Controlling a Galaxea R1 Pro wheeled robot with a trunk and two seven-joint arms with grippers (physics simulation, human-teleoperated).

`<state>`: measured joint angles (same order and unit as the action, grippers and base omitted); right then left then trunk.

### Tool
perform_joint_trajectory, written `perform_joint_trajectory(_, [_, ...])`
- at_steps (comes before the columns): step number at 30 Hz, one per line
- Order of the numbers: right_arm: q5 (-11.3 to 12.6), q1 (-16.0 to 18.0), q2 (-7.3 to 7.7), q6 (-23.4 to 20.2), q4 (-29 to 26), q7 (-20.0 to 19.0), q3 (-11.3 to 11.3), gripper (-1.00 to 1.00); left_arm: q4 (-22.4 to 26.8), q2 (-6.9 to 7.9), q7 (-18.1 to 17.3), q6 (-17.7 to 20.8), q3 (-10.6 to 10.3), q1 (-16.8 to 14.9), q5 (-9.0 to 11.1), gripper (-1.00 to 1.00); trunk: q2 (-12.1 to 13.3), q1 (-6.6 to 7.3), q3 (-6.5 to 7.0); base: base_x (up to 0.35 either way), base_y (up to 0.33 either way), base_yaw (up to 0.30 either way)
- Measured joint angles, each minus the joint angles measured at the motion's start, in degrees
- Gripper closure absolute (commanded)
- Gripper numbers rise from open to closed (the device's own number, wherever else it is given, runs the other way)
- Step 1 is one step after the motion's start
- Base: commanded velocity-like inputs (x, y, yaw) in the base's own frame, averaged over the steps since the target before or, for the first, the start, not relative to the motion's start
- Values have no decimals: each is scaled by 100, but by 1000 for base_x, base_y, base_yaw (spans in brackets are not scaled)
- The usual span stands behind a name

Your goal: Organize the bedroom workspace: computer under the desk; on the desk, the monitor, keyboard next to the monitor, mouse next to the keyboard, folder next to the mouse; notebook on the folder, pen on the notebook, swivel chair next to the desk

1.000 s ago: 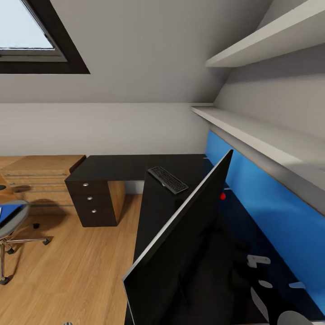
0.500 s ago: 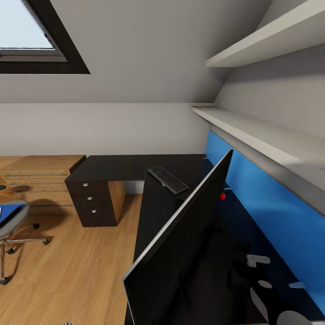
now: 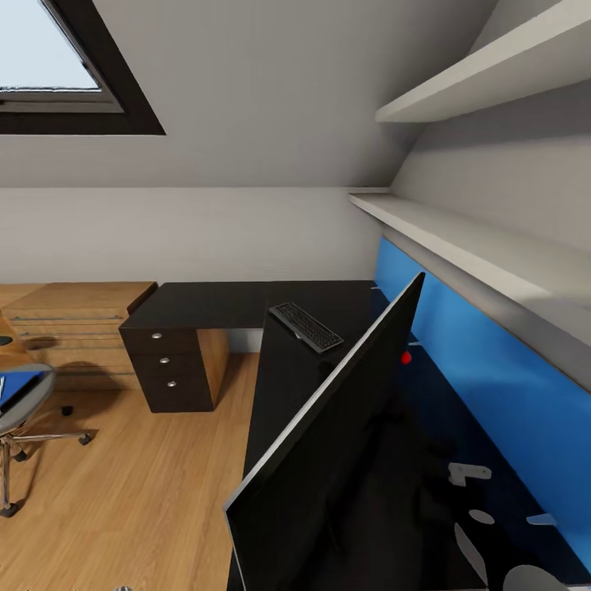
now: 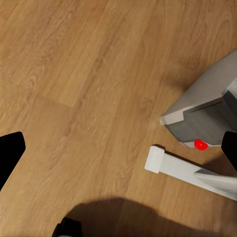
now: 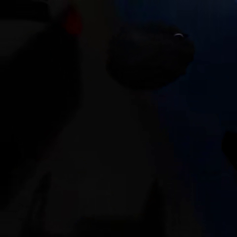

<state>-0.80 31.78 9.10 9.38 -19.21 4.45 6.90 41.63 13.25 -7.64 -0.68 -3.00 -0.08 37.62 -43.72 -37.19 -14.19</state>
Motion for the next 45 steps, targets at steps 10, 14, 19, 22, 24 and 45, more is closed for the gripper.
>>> perform_joint_trajectory(10, [0,1,-4,-3,0,0,-2,-100,-10,2,35,-3,5,0,2,-100,0,-1,51,-38,-29,178])
perform_joint_trajectory(14, [0,1,-4,-3,0,-5,-2,-100,-10,4,48,-2,7,0,2,-100,0,-2,73,-194,-151,171])
perform_joint_trajectory(19, [0,-1,-3,-7,-1,-15,-2,-100,-9,4,52,-3,8,0,2,-100,0,-1,85,-91,-66,65])
perform_joint_trajectory(22, [0,-1,-3,-7,-1,-17,-2,-100,-9,4,53,-3,8,0,1,-100,0,0,87,-21,-16,15])
perform_joint_trajectory(24, [0,-1,-3,-6,0,-18,-2,-100,-9,4,53,-3,8,0,1,-100,0,0,87,-12,-9,9])
perform_joint_trajectory(45, [2,-1,3,-19,26,23,16,-100,-9,4,52,-3,26,0,10,-100,0,0,88,3,-1,1])
